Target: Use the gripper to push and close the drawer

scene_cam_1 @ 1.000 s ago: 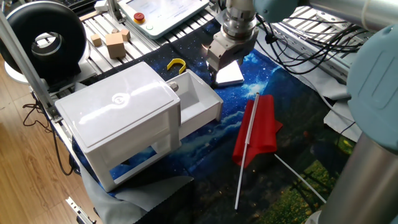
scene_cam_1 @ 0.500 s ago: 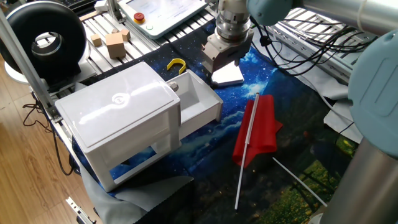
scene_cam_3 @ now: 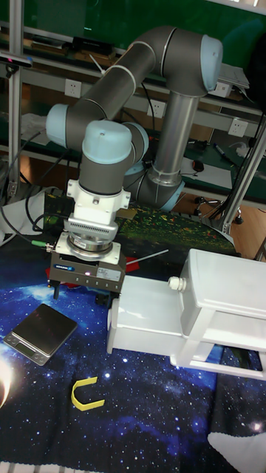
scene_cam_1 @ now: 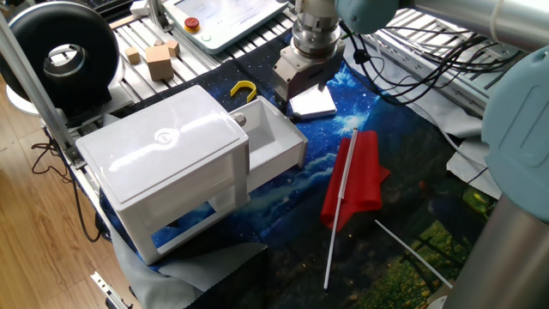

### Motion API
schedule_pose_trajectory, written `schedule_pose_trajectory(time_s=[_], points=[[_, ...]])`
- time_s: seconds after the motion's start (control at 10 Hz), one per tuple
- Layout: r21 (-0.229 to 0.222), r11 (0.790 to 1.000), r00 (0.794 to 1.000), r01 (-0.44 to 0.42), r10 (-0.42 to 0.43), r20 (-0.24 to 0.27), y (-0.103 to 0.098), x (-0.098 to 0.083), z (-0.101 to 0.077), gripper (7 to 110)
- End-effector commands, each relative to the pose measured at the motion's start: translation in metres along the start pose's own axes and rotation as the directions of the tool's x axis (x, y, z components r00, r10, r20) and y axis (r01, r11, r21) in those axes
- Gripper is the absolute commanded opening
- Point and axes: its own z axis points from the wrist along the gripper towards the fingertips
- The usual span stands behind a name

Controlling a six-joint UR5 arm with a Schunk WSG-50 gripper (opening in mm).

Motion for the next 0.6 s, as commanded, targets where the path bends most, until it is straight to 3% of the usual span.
schedule_pose_trajectory(time_s=[0.0,0.5], points=[[-0.036,0.999,1.0,-0.007,0.007,0.002,0.015,-0.003,-0.004,109],[-0.082,0.997,1.0,0.004,-0.004,0.003,0.034,-0.005,-0.006,109]])
